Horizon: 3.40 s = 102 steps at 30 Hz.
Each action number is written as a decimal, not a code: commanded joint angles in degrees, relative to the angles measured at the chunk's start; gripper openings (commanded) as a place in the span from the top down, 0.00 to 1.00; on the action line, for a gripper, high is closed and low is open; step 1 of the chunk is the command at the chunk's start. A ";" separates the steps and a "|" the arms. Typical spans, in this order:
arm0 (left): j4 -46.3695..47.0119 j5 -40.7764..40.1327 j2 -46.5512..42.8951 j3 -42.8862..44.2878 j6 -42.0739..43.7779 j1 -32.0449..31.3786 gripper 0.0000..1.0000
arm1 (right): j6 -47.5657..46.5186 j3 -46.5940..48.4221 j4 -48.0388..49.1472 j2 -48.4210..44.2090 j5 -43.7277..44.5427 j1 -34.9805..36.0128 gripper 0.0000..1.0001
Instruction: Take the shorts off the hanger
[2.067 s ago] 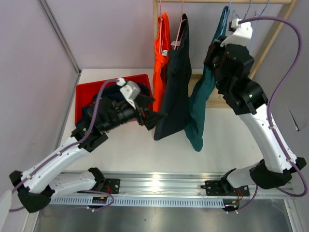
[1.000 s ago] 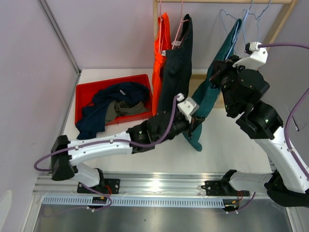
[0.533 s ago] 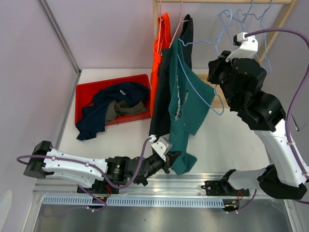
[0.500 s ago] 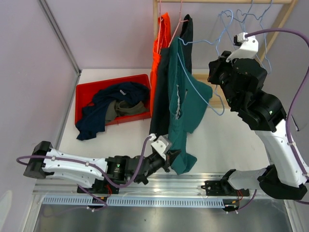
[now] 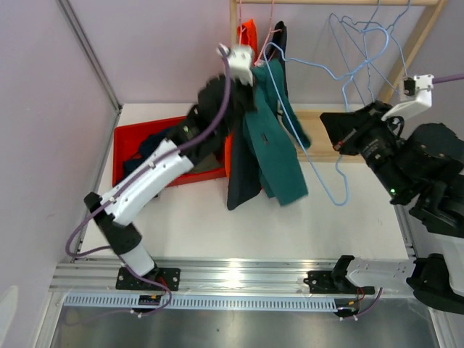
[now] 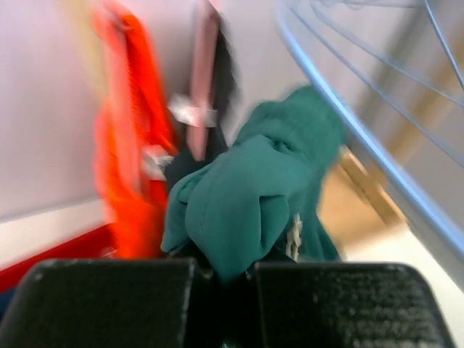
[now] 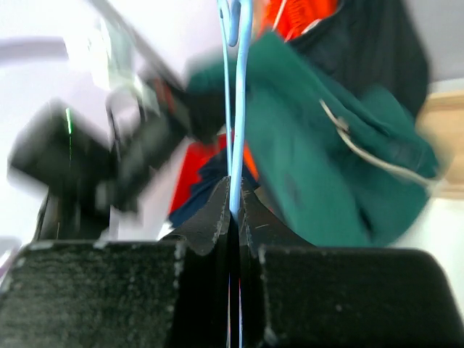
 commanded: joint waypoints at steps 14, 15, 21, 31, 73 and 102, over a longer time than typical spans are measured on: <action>-16.26 -1.63 -10.49 21.26 6.77 25.99 1.00 | -0.67 3.62 -5.29 1.97 5.31 1.35 1.00; -17.76 0.22 -9.87 21.62 6.14 28.30 1.00 | -0.85 3.27 -4.67 2.15 5.22 1.35 1.00; -23.48 14.54 -3.38 26.10 -4.31 45.54 1.00 | -1.82 2.12 -2.29 4.96 4.52 0.92 1.00; -24.71 23.00 10.85 35.68 -7.75 49.95 1.00 | -2.70 -0.69 -0.27 6.72 0.48 -4.79 1.00; -4.23 24.50 -35.62 -45.09 -10.65 45.38 0.01 | -9.47 35.78 8.96 47.58 -24.75 -42.50 1.00; -3.53 25.82 -37.47 -47.46 -10.92 45.38 0.01 | -9.99 13.36 15.37 23.32 -13.76 -31.71 0.02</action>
